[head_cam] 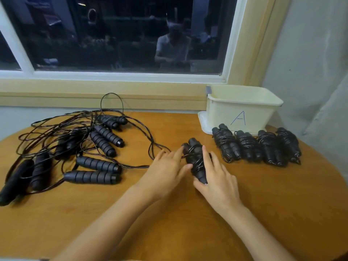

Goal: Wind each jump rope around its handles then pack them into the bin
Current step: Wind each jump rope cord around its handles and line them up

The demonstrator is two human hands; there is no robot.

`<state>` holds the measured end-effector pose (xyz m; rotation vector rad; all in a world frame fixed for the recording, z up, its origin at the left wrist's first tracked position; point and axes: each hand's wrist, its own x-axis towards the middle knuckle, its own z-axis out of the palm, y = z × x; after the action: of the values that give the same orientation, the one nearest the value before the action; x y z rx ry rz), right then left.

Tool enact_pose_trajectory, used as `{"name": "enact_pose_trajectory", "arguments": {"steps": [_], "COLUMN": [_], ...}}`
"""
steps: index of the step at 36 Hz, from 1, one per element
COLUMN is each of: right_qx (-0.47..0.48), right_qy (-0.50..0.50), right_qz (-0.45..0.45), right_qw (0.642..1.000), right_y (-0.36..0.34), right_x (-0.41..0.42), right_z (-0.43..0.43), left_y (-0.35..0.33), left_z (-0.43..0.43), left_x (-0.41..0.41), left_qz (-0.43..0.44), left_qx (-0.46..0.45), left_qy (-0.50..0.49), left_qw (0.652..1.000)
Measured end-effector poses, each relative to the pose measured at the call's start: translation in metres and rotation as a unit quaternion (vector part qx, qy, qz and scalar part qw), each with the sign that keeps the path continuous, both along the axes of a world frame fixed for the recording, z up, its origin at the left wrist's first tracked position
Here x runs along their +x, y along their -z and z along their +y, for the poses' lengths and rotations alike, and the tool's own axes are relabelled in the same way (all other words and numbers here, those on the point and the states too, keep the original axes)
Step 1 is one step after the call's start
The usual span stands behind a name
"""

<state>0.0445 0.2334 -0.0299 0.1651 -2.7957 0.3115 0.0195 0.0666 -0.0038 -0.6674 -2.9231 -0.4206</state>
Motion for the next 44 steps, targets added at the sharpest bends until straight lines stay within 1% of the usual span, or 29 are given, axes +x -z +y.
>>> {"name": "enact_pose_trajectory", "arguments": {"steps": [3, 6, 8, 10, 11, 13, 15, 16, 19, 23, 28, 30, 33, 37, 42, 44], "right_qx": [-0.038, -0.045, -0.061, -0.098, -0.128, -0.219, -0.333, -0.386, -0.492, -0.567, -0.638, -0.655, -0.662, -0.651, -0.639, -0.628], "right_qy": [0.012, 0.019, 0.020, 0.003, -0.010, -0.044, -0.083, -0.100, -0.138, -0.175, -0.188, -0.187, -0.180, -0.177, -0.194, -0.191], "right_qz": [0.061, 0.122, 0.150, 0.146, 0.140, 0.123, 0.099, 0.086, 0.045, -0.011, -0.098, -0.122, -0.130, -0.131, -0.117, -0.099], "right_qw": [0.997, 0.991, 0.987, 0.984, 0.982, 0.967, 0.934, 0.913, 0.858, 0.805, 0.740, 0.721, 0.716, 0.727, 0.735, 0.748], "right_y": [0.001, -0.002, -0.006, -0.009, -0.010, -0.009, -0.008, -0.008, -0.005, 0.004, 0.015, 0.019, 0.026, 0.027, 0.025, 0.025], "right_x": [-0.011, -0.025, -0.034, -0.040, -0.042, -0.047, -0.052, -0.053, -0.059, -0.063, -0.066, -0.066, -0.065, -0.066, -0.063, -0.061], "right_z": [-0.001, 0.005, 0.008, 0.007, 0.006, 0.004, 0.000, -0.002, -0.002, 0.000, -0.002, -0.003, -0.007, -0.007, -0.008, -0.011], "left_y": [0.003, 0.006, 0.012, 0.015, 0.015, 0.012, 0.008, 0.007, 0.008, 0.016, 0.027, 0.028, 0.031, 0.031, 0.028, 0.028], "left_z": [0.005, 0.004, 0.003, 0.001, 0.000, -0.002, -0.003, -0.004, -0.005, -0.006, -0.004, -0.004, -0.004, -0.003, 0.000, 0.001], "left_x": [-0.006, -0.015, -0.025, -0.037, -0.042, -0.051, -0.059, -0.064, -0.074, -0.080, -0.083, -0.083, -0.082, -0.077, -0.072, -0.071], "left_qz": [0.058, 0.051, 0.004, -0.049, -0.077, -0.129, -0.182, -0.197, -0.212, -0.208, -0.228, -0.238, -0.251, -0.242, -0.221, -0.208], "left_qx": [0.028, 0.082, 0.165, 0.261, 0.301, 0.381, 0.447, 0.465, 0.485, 0.498, 0.526, 0.537, 0.528, 0.531, 0.588, 0.593], "left_qy": [-0.056, -0.073, -0.059, -0.036, -0.027, -0.015, -0.004, 0.001, 0.010, 0.016, 0.030, 0.033, 0.041, 0.033, 0.005, -0.007], "left_qw": [0.996, 0.993, 0.984, 0.963, 0.950, 0.915, 0.876, 0.863, 0.849, 0.841, 0.819, 0.809, 0.810, 0.812, 0.778, 0.778]}}
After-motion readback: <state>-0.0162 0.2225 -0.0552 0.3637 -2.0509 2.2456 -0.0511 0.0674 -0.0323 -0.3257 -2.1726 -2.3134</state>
